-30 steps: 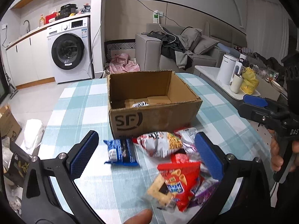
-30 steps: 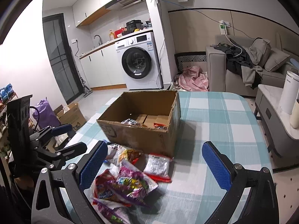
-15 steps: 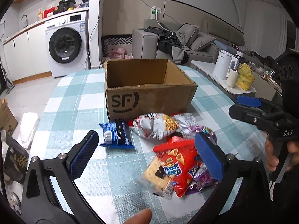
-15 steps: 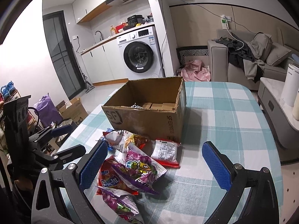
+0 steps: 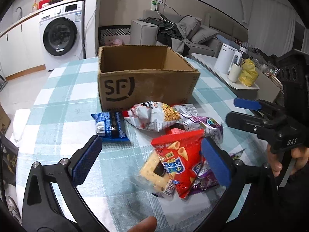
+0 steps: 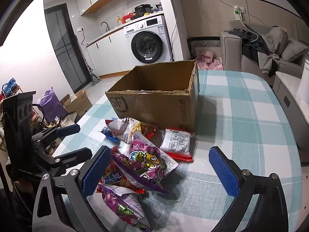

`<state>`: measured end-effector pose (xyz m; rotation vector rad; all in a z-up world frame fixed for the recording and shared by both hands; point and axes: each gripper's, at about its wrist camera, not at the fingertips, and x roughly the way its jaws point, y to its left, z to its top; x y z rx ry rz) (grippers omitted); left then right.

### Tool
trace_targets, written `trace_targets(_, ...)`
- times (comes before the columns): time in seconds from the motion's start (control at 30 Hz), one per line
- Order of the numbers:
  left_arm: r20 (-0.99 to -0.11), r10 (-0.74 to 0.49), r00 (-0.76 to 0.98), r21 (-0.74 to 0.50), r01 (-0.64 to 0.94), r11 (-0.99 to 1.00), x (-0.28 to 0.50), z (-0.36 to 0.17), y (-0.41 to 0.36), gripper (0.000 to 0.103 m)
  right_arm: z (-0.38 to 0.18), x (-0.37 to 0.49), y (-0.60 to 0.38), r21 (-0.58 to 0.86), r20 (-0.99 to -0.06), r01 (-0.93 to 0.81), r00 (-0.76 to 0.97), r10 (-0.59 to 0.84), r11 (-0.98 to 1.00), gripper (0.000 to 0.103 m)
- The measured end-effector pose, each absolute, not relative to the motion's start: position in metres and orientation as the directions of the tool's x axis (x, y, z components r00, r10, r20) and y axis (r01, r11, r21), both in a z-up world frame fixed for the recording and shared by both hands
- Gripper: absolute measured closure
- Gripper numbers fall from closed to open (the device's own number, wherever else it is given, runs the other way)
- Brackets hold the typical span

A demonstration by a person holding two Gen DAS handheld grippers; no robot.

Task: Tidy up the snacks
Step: 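Withdraw both grippers from the box back toward the snack pile, then grasp the red cone-chip bag with the left gripper while the right grasps the purple candy bag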

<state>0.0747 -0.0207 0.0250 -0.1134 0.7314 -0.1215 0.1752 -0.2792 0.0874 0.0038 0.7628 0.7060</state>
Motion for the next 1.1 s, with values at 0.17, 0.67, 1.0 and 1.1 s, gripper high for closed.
trace_targets(0.17,-0.674,-0.154,0.722,-0.135,0.085,0.987,0.078,0.016,-0.027,0.001,0.082,0.176,-0.275,0.249,-0.642,-0.595,0.489,0.590,0.764,0.000)
trace_targets(0.67,-0.717,-0.176,0.674,-0.160,0.087,0.983,0.091,-0.014,-0.030,0.001,0.053,0.185,-0.261,0.257,-0.706,-0.586,0.429,0.563,0.769,0.000)
trace_targets(1.0,-0.731,-0.196,0.654,-0.205,0.065,0.977,0.099,-0.026,-0.028,0.001,0.040,0.197,-0.268,0.313,-0.714,-0.545,0.404,0.571,0.778,0.000)
trace_targets(1.1,-0.732,-0.205,0.650,-0.212,0.068,0.975,0.100,-0.029,-0.029,0.001,0.037,0.199,-0.268,0.332,-0.712,-0.543,0.392,0.582,0.771,0.001)
